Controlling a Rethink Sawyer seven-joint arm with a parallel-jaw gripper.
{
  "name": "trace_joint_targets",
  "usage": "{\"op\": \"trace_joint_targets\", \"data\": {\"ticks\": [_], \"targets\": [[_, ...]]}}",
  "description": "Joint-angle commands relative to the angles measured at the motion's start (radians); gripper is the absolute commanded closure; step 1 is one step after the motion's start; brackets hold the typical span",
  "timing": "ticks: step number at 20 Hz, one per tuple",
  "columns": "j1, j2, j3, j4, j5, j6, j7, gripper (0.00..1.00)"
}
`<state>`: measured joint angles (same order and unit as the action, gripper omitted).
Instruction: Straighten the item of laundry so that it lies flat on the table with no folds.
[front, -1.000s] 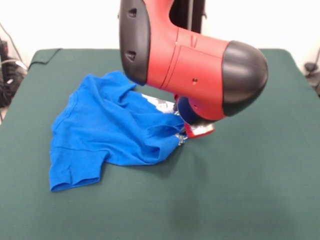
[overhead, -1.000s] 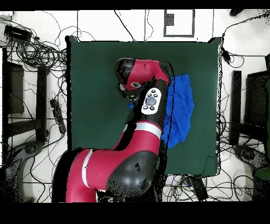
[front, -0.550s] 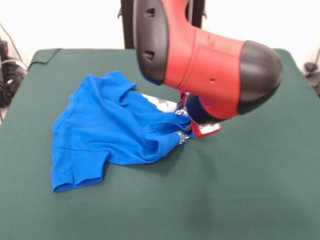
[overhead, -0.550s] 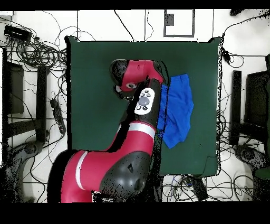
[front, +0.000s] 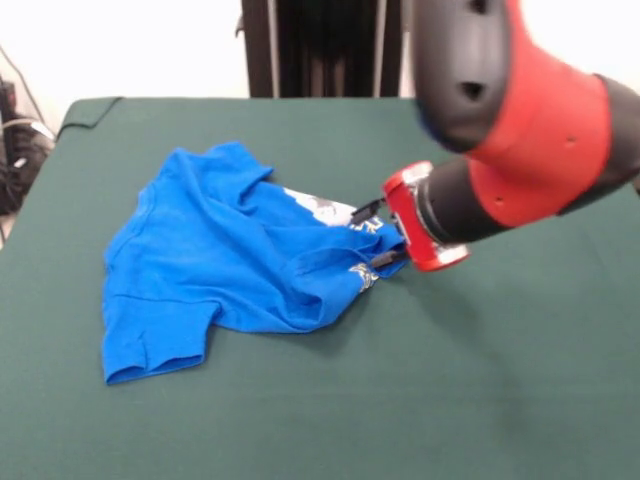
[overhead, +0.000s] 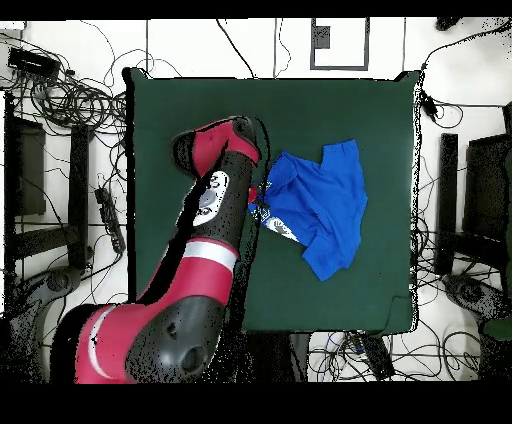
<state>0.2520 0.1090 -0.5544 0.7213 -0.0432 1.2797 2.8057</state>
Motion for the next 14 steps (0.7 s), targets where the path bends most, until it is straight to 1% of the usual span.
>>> {"op": "trace_joint_targets", "data": {"ticks": [1,4,14], "targets": [[0.094,0.191,-0.055,-0.024,-0.055,-0.163,0.48,0.0],[0.096,0.215,-0.068,-0.042,-0.044,-0.161,0.505,0.0],[0.12,0.246,-0.109,-0.084,-0.039,-0.144,0.541,0.0]]}}
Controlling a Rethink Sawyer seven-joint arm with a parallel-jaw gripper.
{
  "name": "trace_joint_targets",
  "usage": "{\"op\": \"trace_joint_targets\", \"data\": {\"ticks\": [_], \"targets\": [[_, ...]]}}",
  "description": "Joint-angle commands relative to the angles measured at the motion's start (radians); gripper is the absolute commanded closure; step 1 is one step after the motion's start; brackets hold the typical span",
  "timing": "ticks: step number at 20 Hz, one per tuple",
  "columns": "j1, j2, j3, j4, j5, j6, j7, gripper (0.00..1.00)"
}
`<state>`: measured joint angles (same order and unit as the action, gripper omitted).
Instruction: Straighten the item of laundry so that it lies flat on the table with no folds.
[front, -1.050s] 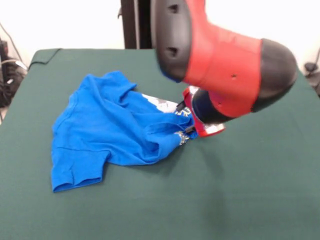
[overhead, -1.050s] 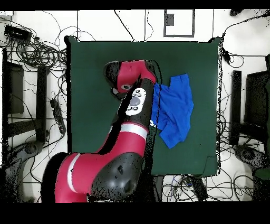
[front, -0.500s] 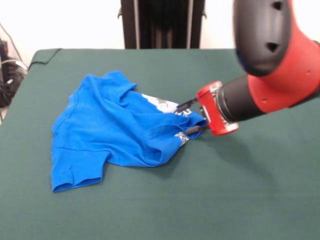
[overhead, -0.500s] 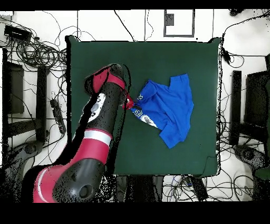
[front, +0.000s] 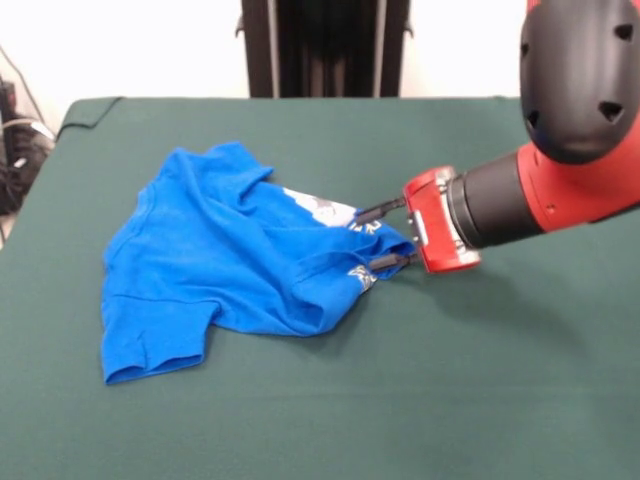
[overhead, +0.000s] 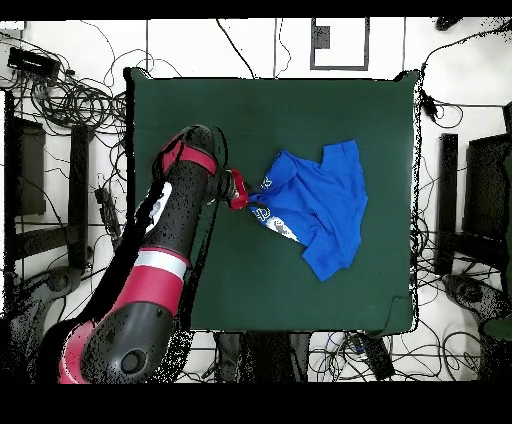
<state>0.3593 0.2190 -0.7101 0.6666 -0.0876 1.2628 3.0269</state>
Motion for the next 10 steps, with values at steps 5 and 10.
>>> {"op": "trace_joint_targets", "data": {"ticks": [5,10], "targets": [[0.022,0.143,0.035,-0.057,0.026,-0.115,0.324,0.0],[0.04,0.178,-0.048,-0.139,0.046,0.066,0.383,0.0]]}}
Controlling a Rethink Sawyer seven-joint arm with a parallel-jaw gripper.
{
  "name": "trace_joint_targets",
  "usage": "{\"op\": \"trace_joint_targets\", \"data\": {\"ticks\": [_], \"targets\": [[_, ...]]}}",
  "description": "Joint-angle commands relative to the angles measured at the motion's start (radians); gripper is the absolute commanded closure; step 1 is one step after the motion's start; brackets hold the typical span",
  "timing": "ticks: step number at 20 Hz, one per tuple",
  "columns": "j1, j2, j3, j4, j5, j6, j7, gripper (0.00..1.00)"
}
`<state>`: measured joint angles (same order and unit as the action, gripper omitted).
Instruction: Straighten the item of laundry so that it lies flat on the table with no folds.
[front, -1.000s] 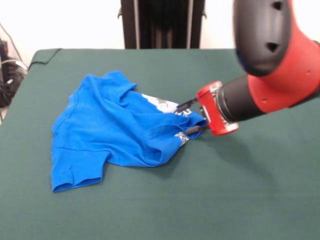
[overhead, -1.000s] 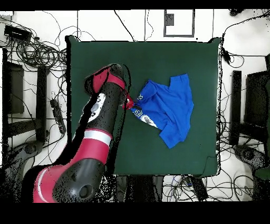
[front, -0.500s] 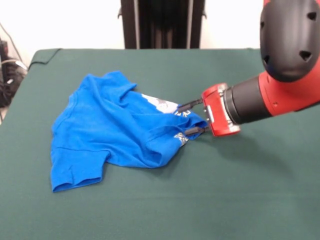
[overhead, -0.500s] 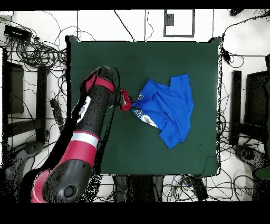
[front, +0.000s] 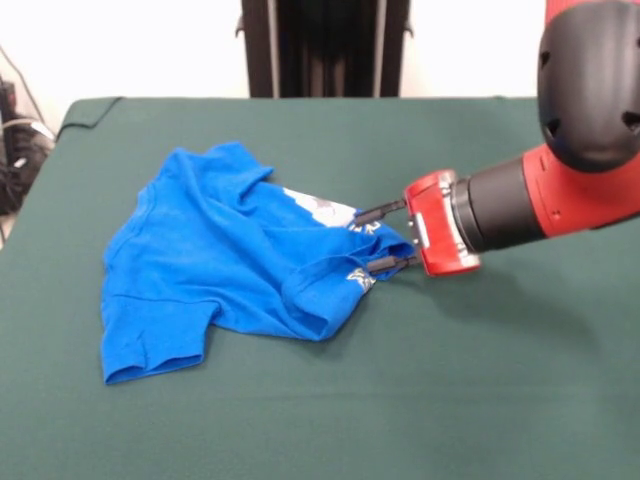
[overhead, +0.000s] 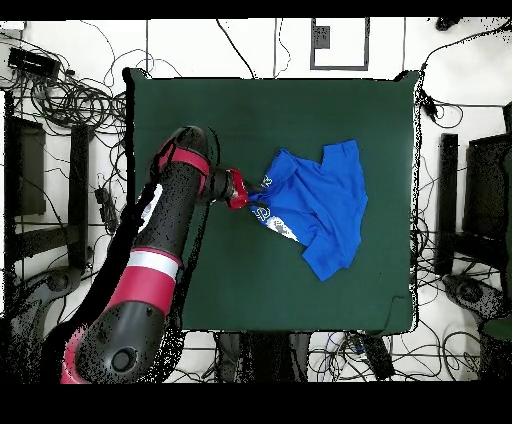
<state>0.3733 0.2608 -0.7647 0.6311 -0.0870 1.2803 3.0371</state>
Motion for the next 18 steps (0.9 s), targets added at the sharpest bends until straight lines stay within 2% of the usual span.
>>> {"op": "trace_joint_targets", "data": {"ticks": [1,2,4,11,15,18], "targets": [[0.027,0.14,0.0,-0.116,0.056,0.077,0.379,0.0],[0.021,0.146,-0.002,-0.137,0.084,0.134,0.394,0.0],[0.014,0.148,0.002,-0.156,0.109,0.167,0.398,0.0],[-0.011,0.177,-0.013,-0.242,0.122,0.238,0.4,0.0],[-0.033,0.223,-0.033,-0.335,0.13,0.271,0.429,0.0],[-0.048,0.256,-0.073,-0.417,0.13,0.347,0.442,0.0]]}}
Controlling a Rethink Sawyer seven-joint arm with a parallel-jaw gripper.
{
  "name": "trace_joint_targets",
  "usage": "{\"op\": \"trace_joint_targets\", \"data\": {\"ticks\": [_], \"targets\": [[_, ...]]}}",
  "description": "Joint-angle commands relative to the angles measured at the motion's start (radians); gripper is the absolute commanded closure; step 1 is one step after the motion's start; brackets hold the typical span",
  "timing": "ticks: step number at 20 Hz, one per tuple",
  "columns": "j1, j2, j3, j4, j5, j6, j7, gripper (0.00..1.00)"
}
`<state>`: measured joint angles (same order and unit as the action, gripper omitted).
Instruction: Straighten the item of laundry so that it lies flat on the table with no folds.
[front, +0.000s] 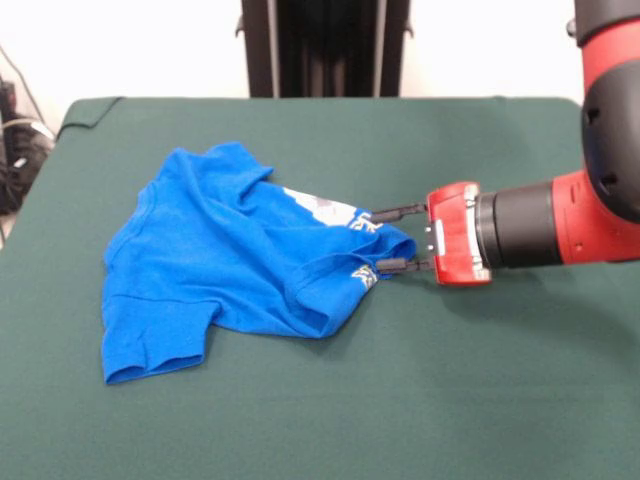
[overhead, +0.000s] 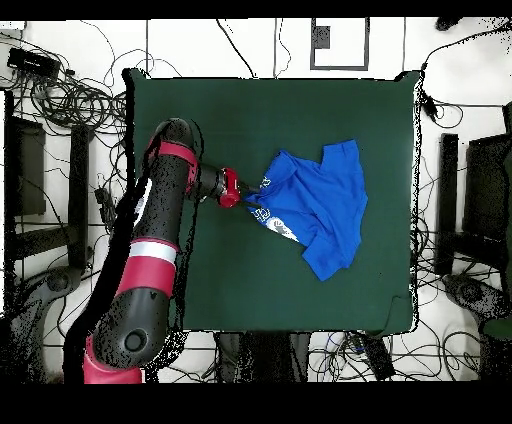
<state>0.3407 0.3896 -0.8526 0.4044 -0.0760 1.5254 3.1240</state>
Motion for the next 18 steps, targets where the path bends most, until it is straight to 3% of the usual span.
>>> {"op": "trace_joint_targets", "data": {"ticks": [1,5,12,18], "targets": [[-0.019,0.133,0.007,-0.206,0.12,0.117,0.359,0.0],[-0.012,0.126,-0.019,-0.219,0.095,0.158,0.334,0.0],[0.059,0.021,0.027,-0.064,0.038,0.055,0.269,0.0],[0.103,-0.065,-0.015,0.007,0.027,0.192,0.201,0.0]]}}
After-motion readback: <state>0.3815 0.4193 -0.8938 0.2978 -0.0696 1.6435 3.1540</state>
